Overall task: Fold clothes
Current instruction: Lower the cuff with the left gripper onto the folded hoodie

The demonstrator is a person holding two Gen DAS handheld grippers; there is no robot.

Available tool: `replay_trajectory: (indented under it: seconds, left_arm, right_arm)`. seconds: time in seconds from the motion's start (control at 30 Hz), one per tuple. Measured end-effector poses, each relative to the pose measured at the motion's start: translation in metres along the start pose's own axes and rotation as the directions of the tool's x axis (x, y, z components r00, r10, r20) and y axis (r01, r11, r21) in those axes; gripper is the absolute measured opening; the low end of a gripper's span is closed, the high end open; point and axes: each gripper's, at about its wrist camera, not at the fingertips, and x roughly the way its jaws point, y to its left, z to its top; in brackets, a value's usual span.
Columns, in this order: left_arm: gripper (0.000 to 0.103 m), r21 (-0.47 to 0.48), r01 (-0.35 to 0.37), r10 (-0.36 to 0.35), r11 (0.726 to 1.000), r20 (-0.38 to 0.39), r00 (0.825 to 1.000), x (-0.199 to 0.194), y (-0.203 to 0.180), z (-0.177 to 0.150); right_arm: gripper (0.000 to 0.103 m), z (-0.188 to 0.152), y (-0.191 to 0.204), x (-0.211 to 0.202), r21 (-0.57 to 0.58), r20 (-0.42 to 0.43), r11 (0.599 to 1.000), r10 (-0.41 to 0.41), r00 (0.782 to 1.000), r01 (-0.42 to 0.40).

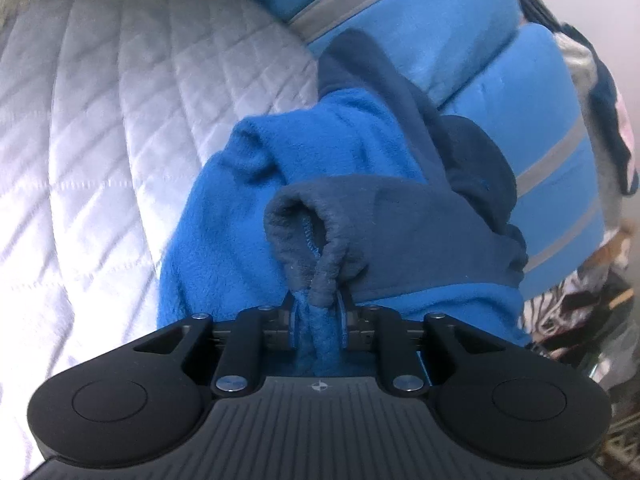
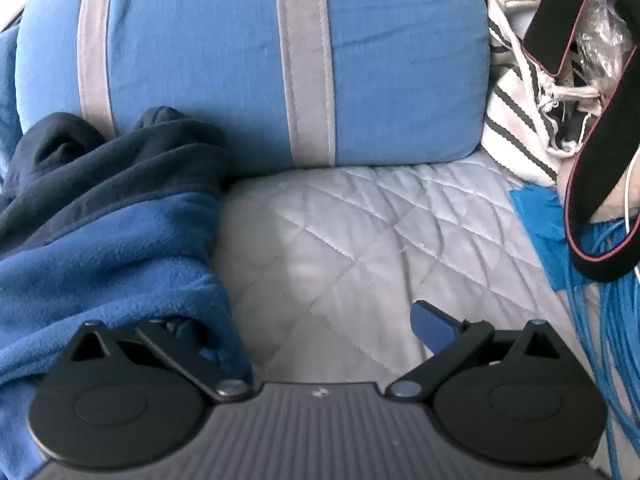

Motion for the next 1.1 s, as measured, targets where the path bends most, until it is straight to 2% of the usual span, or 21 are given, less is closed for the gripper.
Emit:
replay_trajectory:
  seconds: [0.07, 0.13, 0.2, 0.33, 0.43, 0.6, 0.67, 0.77, 0.83, 0.93, 1.1]
  left_arm:
    - [0.014, -0.009, 0.022, -0.022, 1.0, 0.023, 1.0, -0.009, -0.003, 0.002]
    - [0.014, -0.041, 0.091, -0.088, 0.995, 0.066, 0.994, -0.02, 0.002, 0.008]
    - [0.014, -0.046, 0.096, -0.093, 0.994, 0.059, 0.994, -0.02, 0.009, 0.016]
    - [0.015, -0.122, 0.048, -0.053, 0.991, -0.036, 0.998, -0.002, 0.023, 0.013]
    - [0.015, -0.092, 0.023, -0.027, 0.995, -0.042, 0.999, 0.0, 0.017, 0.011]
    - [0.015, -0.105, 0.049, -0.053, 0.993, -0.043, 0.998, -0.003, 0.016, 0.012]
    - [0.02, -0.107, 0.037, -0.043, 0.994, -0.056, 0.998, 0.001, 0.018, 0.01]
    - [0.021, -0.107, 0.022, -0.029, 0.994, -0.066, 0.997, 0.005, 0.018, 0.007]
    - [0.021, -0.105, 0.015, -0.022, 0.994, -0.063, 0.998, 0.005, 0.017, 0.006]
    - [0.022, -0.106, 0.011, -0.018, 0.994, -0.061, 0.998, 0.005, 0.016, 0.005]
    - [0.022, -0.124, 0.008, -0.016, 0.992, -0.061, 0.998, 0.007, 0.016, 0.006]
  right_arm:
    - [0.103, 0.001, 0.004, -0.002, -0.016, 0.002, 1.0, -0.017, 1.0, 0.017]
    - [0.103, 0.002, 0.006, -0.005, -0.021, 0.007, 1.0, -0.023, 1.0, 0.023]
    - [0.103, 0.002, 0.008, -0.007, -0.027, 0.008, 0.999, -0.021, 1.0, 0.021]
    - [0.103, 0.001, 0.018, -0.01, -0.09, 0.022, 0.995, -0.049, 0.999, 0.051]
    - [0.103, 0.001, 0.021, -0.012, -0.107, 0.035, 0.992, -0.064, 0.997, 0.067]
    - [0.103, 0.002, 0.016, -0.013, -0.103, 0.065, 0.992, -0.07, 0.995, 0.077]
    - [0.103, 0.002, 0.01, -0.007, -0.056, 0.038, 0.996, -0.062, 0.997, 0.064]
    - [0.103, 0.0, -0.001, 0.003, 0.043, -0.021, 0.999, -0.029, 0.999, 0.03]
    - [0.103, -0.003, -0.004, 0.008, 0.05, -0.055, 0.999, -0.01, 0.998, 0.013]
    - [0.103, -0.008, -0.008, 0.001, -0.005, -0.037, 1.0, 0.013, 0.999, -0.013]
    - [0.103, -0.012, 0.0, -0.022, -0.19, 0.015, 0.982, 0.009, 1.0, -0.006]
